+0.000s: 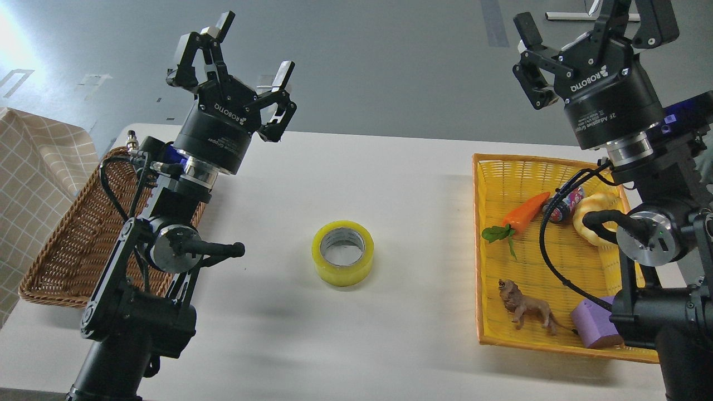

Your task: Place and transfer tape with both arms

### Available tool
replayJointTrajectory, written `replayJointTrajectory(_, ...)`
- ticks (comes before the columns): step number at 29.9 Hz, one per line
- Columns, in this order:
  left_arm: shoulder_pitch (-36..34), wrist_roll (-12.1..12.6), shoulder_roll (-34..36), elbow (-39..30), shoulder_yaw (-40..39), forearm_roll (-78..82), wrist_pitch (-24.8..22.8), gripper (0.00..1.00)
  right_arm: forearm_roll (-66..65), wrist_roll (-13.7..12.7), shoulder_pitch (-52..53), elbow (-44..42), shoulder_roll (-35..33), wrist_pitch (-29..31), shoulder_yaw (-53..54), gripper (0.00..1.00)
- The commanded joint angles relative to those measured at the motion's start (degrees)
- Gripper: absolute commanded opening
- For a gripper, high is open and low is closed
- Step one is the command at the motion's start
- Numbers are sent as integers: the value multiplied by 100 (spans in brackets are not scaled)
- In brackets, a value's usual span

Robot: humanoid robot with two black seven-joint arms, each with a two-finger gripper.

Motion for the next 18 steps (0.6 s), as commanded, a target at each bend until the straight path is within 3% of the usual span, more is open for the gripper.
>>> replayJointTrajectory(1,-106,327,0,-11,-5,-8,-60,98,4,1,26,1,-1,5,-2,100)
replayJointTrajectory(13,-299,301,0,85,-31,-52,45,98,-5,1,96,-52,34,14,-2,100)
replayJointTrajectory(18,-563,292,0,208,109,167,537,98,-5,1,237,-96,43,14,-29,100)
